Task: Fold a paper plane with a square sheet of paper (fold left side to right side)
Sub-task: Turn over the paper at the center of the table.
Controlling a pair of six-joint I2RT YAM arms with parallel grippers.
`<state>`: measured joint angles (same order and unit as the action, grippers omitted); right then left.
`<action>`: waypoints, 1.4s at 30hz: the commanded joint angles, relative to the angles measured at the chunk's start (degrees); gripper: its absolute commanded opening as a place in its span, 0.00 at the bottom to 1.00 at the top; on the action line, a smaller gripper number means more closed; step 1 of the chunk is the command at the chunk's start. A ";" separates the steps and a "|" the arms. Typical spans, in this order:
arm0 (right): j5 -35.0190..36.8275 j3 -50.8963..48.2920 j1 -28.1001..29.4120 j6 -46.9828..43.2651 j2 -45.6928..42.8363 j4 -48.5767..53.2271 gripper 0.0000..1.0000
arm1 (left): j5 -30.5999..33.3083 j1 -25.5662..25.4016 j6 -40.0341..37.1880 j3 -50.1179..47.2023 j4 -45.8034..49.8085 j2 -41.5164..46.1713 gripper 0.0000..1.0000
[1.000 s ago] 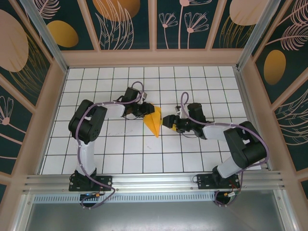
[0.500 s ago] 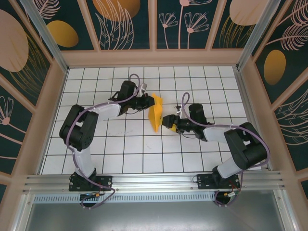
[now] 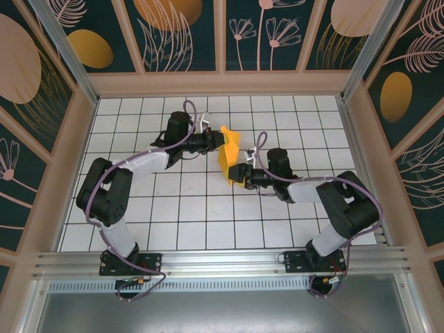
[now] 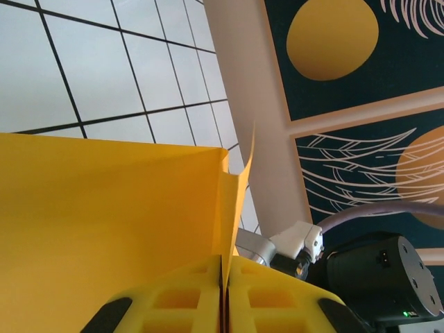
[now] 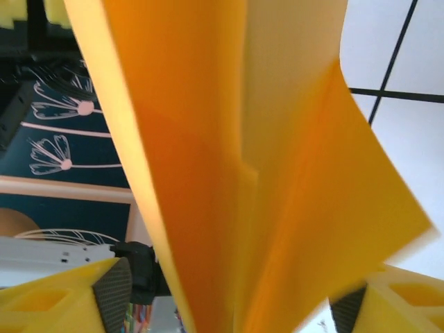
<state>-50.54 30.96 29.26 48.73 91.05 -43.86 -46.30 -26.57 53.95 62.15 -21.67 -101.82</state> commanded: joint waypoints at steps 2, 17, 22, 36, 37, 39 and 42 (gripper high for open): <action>-0.99 1.89 0.28 0.43 -0.17 -3.64 0.62 | -2.79 0.20 2.55 -1.27 -4.92 1.20 0.11; 3.78 2.80 0.01 -7.27 -4.87 11.50 0.21 | -0.05 1.51 -1.83 -1.42 1.02 2.93 0.29; 8.25 6.78 0.07 -15.03 -6.45 26.92 0.18 | 6.52 3.59 -10.13 -0.18 12.65 8.62 0.50; 67.42 36.97 12.87 -32.00 -3.13 88.88 0.16 | 45.51 4.86 -23.08 -5.97 29.86 33.41 0.74; 72.05 39.86 14.55 -31.59 -1.04 93.18 0.16 | 47.82 4.86 -23.33 -6.16 29.77 35.40 0.74; 79.36 44.08 17.13 -30.83 3.39 99.54 0.16 | 51.12 4.81 -23.80 -8.50 30.08 38.35 0.74; 87.06 49.18 20.48 -30.17 9.74 106.27 0.16 | 53.94 4.88 -23.74 -9.65 30.62 41.22 0.75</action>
<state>20.25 77.76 47.70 19.51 95.02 45.04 -0.14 -21.96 32.14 54.24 6.59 -61.63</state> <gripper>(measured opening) 0.165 0.746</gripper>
